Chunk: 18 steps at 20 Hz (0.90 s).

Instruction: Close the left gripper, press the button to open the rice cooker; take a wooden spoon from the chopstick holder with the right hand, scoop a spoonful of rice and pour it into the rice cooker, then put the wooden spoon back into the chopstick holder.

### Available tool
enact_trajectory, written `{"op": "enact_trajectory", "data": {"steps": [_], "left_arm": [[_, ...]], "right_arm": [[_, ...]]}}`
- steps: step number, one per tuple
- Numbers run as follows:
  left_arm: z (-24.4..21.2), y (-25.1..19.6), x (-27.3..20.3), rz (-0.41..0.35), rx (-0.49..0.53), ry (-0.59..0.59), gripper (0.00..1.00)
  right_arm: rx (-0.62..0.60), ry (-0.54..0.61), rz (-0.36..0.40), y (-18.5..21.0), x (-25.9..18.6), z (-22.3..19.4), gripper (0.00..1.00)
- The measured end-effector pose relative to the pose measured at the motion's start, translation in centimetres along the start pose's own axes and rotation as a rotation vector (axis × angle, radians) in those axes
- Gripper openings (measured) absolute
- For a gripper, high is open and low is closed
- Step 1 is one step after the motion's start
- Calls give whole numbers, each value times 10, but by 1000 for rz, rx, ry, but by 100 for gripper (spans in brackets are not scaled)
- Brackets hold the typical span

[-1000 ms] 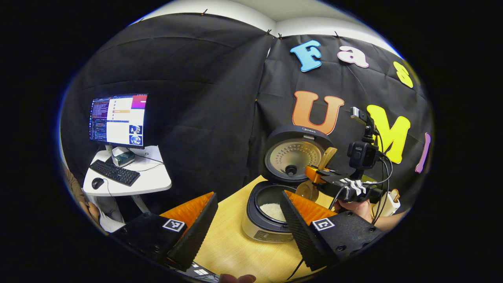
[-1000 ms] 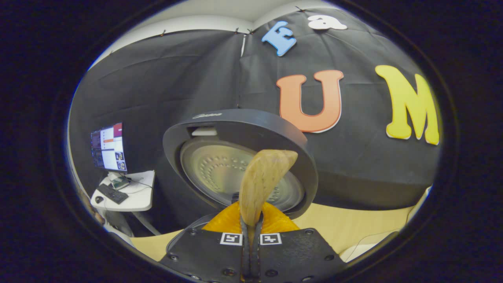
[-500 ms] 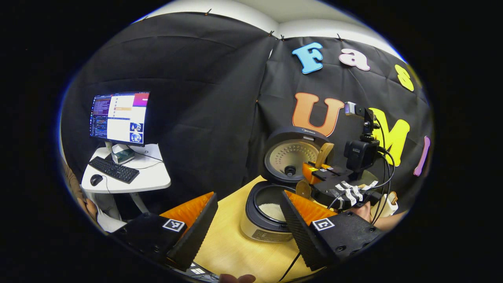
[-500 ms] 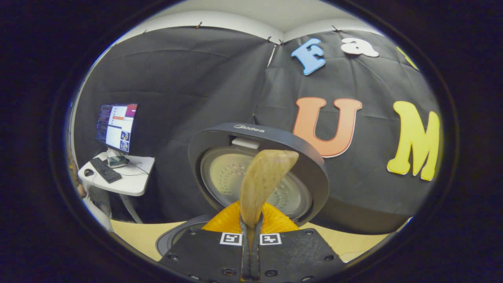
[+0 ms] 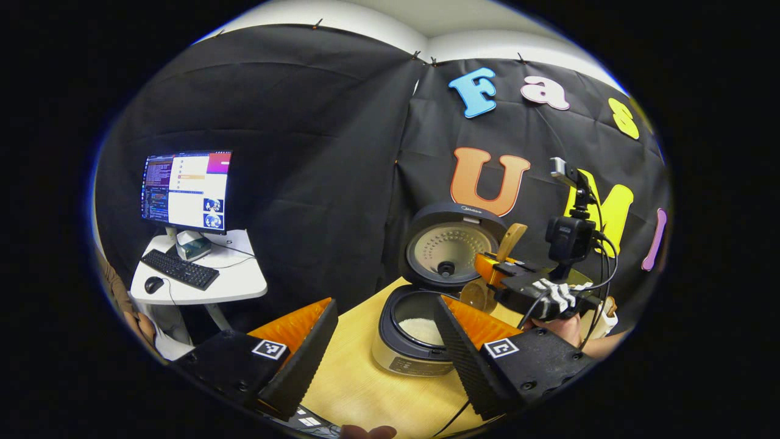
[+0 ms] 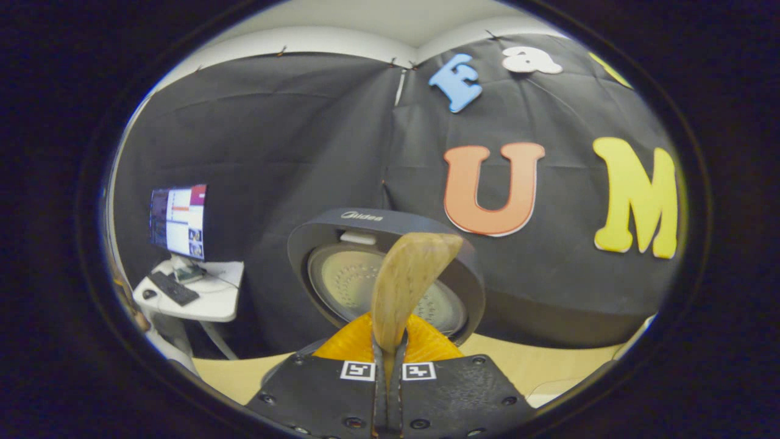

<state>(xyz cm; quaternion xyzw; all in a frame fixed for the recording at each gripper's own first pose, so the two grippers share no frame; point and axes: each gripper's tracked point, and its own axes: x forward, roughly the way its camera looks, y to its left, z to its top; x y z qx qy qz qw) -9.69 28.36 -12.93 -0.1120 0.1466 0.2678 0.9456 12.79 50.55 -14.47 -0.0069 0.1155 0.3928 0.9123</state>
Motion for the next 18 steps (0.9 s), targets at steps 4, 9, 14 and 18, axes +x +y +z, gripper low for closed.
{"op": "enact_trajectory", "data": {"steps": [4, 9, 14, 18], "left_arm": [[11, -30, -3, -46, 40, -11, 100], [16, -97, -9, -168, 93, -24, 100], [19, -179, -14, -312, 118, -32, 100], [17, -244, -20, -413, 137, -42, 100]], "right_arm": [[202, 17, -50, -45, -29, 12, 2], [384, 17, -166, -134, -96, 17, 1], [445, -48, -359, -242, -196, 19, 2], [447, -92, -515, -316, -290, 9, 3]]}}
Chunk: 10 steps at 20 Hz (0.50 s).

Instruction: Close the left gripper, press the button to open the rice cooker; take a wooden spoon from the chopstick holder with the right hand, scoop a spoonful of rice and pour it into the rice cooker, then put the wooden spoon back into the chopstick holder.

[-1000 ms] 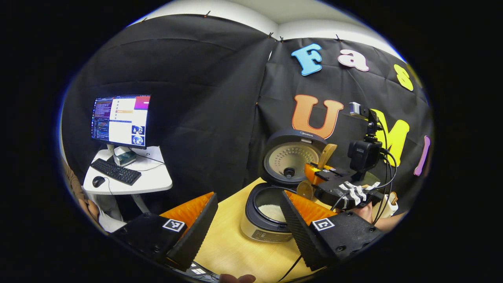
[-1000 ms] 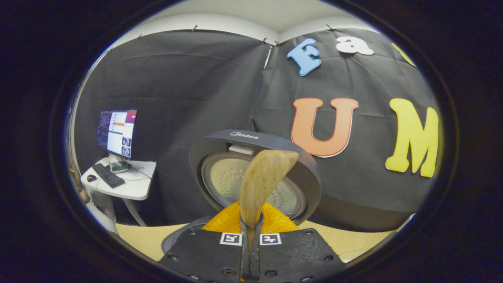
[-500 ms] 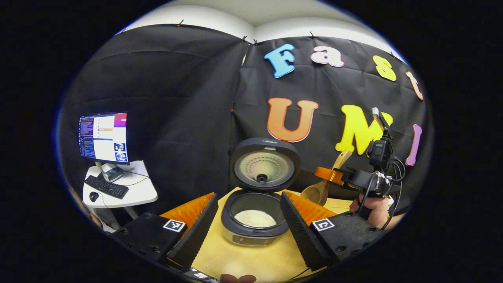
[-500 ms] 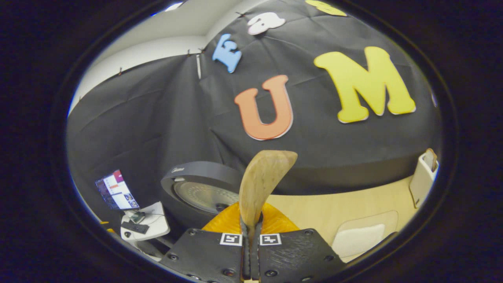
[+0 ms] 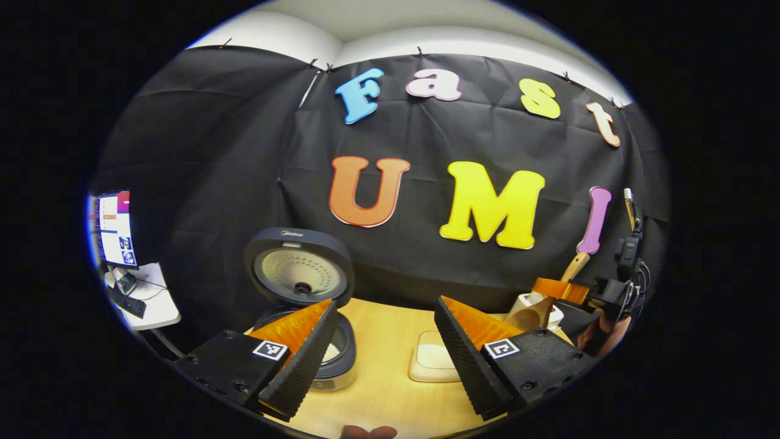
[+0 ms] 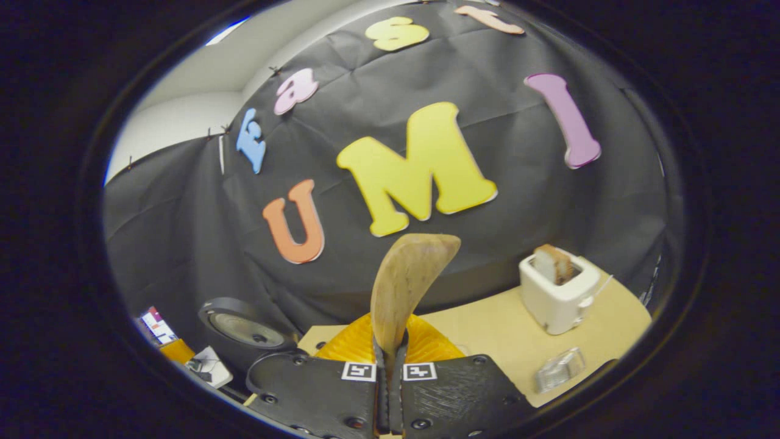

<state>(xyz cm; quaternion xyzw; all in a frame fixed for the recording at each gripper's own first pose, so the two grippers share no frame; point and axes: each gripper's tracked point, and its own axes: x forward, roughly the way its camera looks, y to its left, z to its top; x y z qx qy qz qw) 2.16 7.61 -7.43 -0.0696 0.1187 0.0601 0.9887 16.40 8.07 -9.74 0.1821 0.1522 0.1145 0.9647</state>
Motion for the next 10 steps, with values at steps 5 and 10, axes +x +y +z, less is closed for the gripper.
{"op": "enact_trajectory", "data": {"steps": [5, 10], "left_arm": [[3, -67, 10, -81, 10, 1, 100], [-2, -100, 7, -97, 40, 15, 100]], "right_arm": [[10, -51, -180, -125, -44, 28, 1], [-40, -36, -239, -188, -52, 18, 1]]}}
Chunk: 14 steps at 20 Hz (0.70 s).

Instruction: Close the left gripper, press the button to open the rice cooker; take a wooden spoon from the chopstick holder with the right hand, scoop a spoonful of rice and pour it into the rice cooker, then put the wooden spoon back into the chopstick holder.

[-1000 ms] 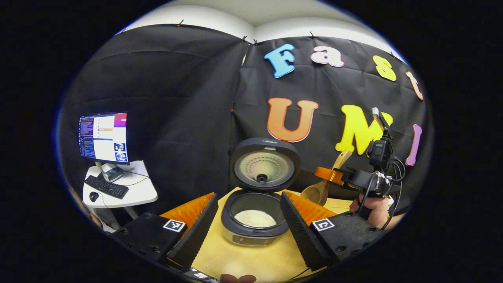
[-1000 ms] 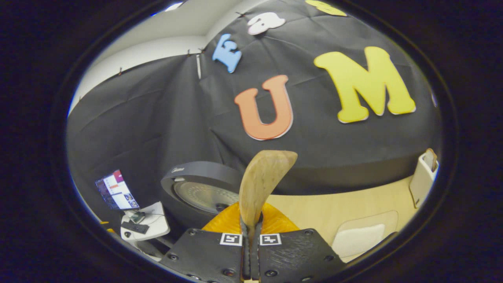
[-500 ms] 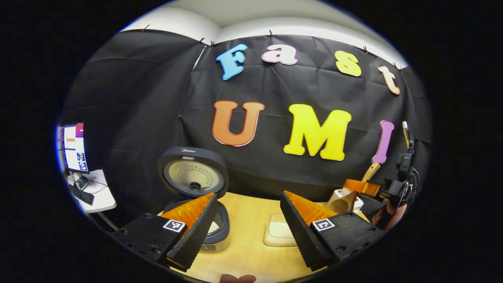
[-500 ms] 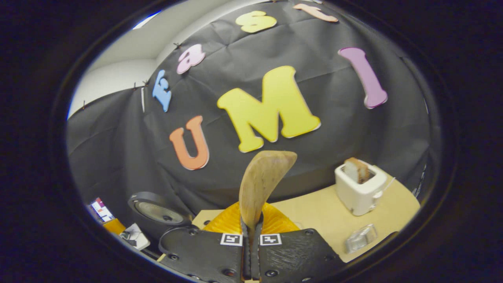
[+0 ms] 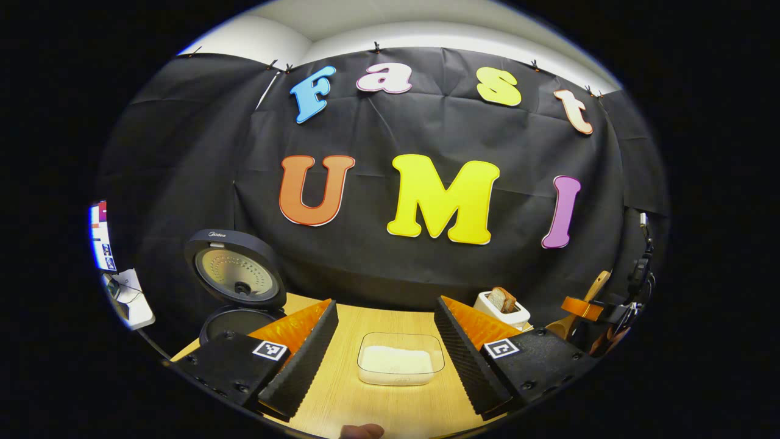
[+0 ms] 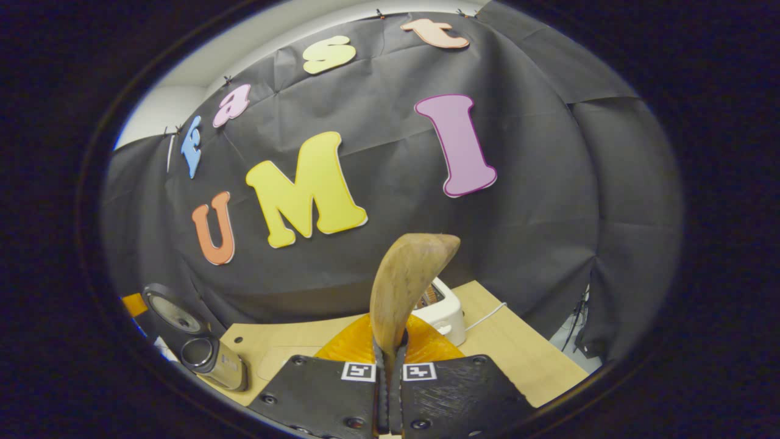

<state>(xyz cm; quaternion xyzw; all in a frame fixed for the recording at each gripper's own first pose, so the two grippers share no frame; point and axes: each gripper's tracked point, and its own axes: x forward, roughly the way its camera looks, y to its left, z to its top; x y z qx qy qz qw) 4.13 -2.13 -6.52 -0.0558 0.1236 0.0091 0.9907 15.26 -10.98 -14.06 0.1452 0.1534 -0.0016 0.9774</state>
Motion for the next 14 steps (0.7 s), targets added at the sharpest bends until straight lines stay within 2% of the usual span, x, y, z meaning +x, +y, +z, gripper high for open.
{"op": "enact_trajectory", "data": {"steps": [9, 14], "left_arm": [[-7, 6, -19, 93, 62, 46, 100], [-13, 20, -32, 142, 104, 79, 100]], "right_arm": [[-68, 92, 55, 1, 63, -75, 1], [-101, 125, 51, 2, 82, -115, 1]]}}
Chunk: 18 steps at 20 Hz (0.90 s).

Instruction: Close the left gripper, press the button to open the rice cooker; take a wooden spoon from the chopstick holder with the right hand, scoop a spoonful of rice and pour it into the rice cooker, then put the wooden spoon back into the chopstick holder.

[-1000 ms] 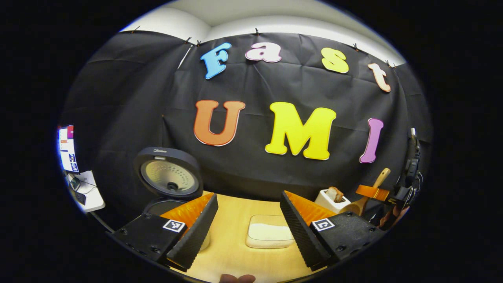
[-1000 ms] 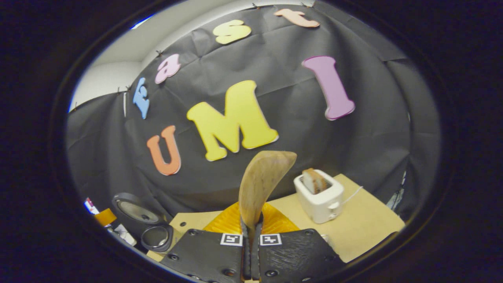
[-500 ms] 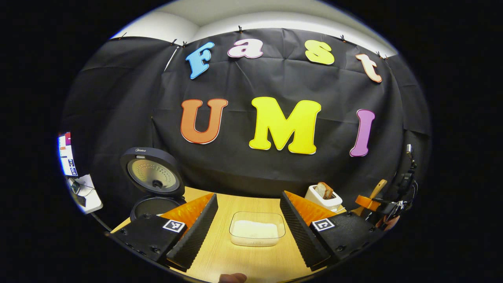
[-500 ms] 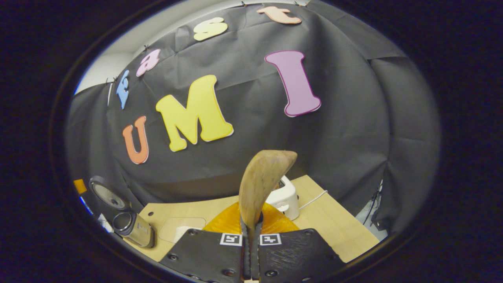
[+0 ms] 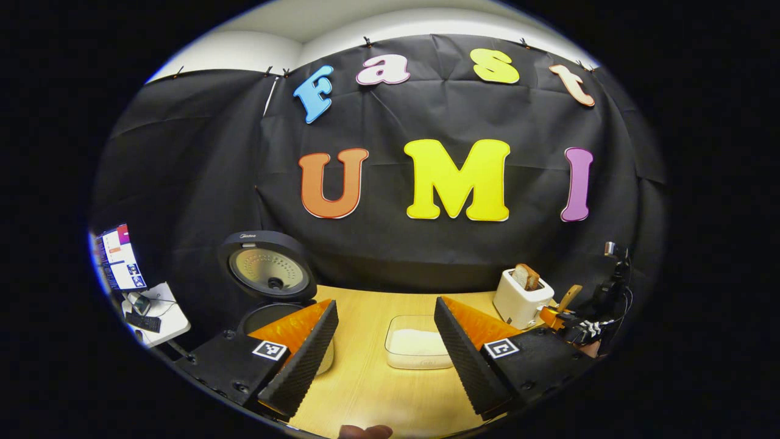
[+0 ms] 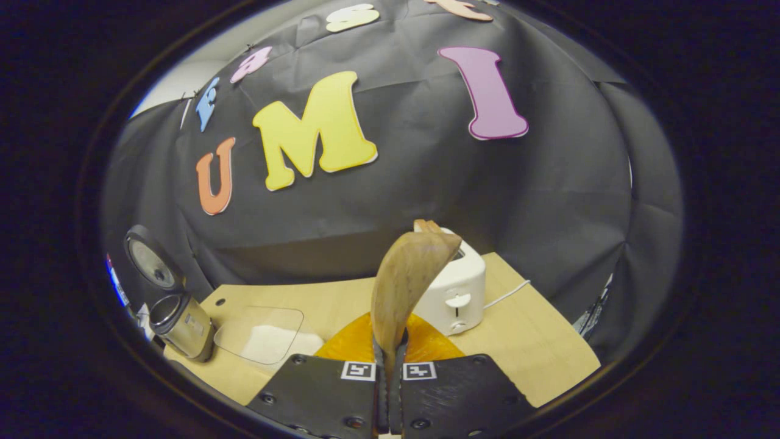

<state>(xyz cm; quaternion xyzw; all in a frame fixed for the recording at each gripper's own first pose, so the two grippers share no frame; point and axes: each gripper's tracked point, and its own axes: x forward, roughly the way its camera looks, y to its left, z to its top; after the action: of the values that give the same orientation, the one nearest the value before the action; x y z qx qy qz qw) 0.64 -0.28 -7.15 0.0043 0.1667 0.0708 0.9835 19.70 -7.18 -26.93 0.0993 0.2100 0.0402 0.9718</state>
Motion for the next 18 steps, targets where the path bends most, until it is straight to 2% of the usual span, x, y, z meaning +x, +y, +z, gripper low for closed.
{"op": "enact_trajectory", "data": {"steps": [6, 11, 14, 15, 17, 18], "left_arm": [[-4, 12, -5, 22, 37, 22, 100], [-3, 16, -4, 17, 38, 22, 100], [-3, 16, -1, 6, 27, 22, 100], [-1, 16, 0, 2, 25, 18, 100], [3, 16, 2, -6, 18, 9, 100], [4, 15, 4, -11, 10, 3, 100]], "right_arm": [[-7, 43, -30, -8, 33, -45, 3], [7, 61, -53, -11, 37, -55, 6], [9, 54, -38, -7, 34, -54, 8], [-1, 44, -40, -8, 32, -49, 14], [-7, 38, -28, -4, 27, -43, 19], [-6, 34, -29, -5, 24, -40, 35]]}}
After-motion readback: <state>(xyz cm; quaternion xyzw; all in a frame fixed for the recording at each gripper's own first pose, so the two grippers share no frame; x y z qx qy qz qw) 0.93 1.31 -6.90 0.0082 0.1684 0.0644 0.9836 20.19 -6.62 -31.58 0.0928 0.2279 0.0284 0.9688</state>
